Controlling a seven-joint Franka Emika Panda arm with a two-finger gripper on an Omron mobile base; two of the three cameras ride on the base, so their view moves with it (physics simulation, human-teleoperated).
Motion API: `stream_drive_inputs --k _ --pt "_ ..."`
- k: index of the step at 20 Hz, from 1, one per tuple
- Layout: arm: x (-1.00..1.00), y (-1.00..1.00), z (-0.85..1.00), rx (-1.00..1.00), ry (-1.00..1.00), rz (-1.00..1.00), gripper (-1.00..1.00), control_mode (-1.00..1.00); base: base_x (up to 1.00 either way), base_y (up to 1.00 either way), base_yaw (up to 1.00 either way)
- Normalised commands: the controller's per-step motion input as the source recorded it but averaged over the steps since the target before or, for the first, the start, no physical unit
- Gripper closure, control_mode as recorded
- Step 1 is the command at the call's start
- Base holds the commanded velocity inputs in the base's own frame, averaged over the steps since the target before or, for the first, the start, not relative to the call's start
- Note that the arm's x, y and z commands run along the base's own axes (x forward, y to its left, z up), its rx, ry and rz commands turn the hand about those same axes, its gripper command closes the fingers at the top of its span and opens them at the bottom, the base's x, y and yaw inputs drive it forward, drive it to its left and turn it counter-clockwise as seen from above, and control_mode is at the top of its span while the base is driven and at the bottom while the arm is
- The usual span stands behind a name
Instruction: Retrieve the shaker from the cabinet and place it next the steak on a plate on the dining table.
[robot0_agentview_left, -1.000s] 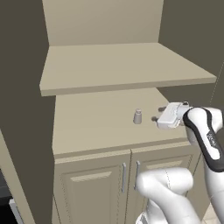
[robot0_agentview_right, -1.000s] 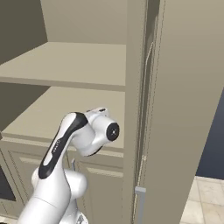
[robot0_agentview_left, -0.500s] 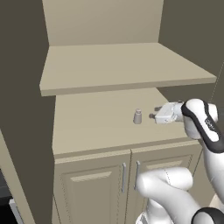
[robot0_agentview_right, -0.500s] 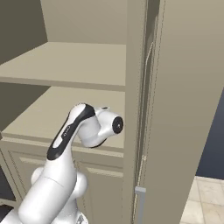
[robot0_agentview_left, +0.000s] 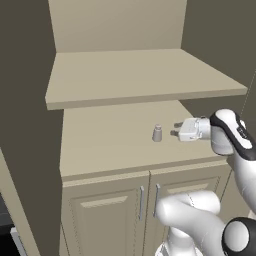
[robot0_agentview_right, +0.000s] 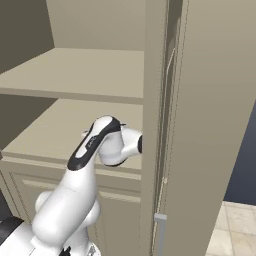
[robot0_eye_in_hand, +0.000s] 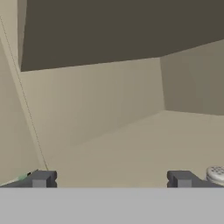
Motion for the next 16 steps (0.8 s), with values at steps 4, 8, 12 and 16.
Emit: stream_drive_inputs --k 4,8,12,16 --pt "0.04 0.0 -0.02 0.0 -0.03 0.01 -1.0 -1.0 0.0 0.0 0.0" --pt "0.09 0.0 -0.01 0.0 -0.01 0.01 -1.0 -1.0 0.0 0.0 0.0" --pt "0.06 0.0 -0.04 0.0 0.0 0.01 -1.0 -1.0 0.0 0.0 0.0" --pt "0.08 0.0 -0.07 0.0 0.0 0.01 -1.0 -1.0 0.0 0.0 0.0"
